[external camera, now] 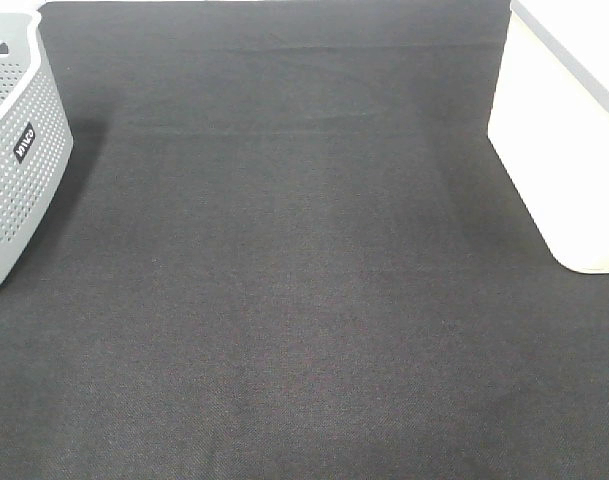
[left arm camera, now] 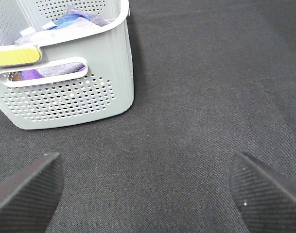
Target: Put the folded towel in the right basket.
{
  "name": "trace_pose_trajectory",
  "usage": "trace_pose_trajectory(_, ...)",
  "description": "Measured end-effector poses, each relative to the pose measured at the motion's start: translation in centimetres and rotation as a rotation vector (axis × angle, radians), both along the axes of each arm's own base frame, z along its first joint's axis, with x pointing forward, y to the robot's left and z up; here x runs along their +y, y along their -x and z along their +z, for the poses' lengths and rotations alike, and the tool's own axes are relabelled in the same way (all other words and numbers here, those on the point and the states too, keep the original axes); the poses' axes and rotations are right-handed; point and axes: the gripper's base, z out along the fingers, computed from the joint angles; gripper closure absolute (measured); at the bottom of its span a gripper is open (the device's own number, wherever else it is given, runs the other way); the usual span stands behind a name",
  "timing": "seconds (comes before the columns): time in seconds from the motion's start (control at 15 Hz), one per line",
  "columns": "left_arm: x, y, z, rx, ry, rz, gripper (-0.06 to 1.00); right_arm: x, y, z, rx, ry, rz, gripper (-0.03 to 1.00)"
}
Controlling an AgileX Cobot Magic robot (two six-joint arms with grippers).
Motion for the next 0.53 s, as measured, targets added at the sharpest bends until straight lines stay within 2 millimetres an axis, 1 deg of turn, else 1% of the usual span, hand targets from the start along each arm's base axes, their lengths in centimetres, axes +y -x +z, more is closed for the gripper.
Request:
trace_pose_trajectory(0.13,0.0,0.0,0.0,0.000,0.000,0.000,0.06,-0.4,2.7,-1.1,-0.096,0.008,-0.001,0.20)
trace_pose_trajectory(0.2,0.0,0.0,0.0,0.000,0.000,0.000,0.06,-0.4,2.7,-1.1,-0.096,0.008,-0.001,0.20)
trace_pose_trajectory(0.27,0.0,0.0,0.0,0.000,0.000,0.000,0.06,-0.8,4.5,-1.4,-0.210,0.016,-0.003,0.20)
trace_pose_trajectory(0.4,0.0,0.0,0.0,0.000,0.000,0.000,0.06,-1.1,6.4,-0.6,-0.415,-0.001,-0.007,0.20)
trace_pose_trajectory(0.53,0.0,0.0,0.0,0.000,0.000,0.000,0.06,-1.3,8.2,-0.7,-0.540,-0.014,-0.009,0.20)
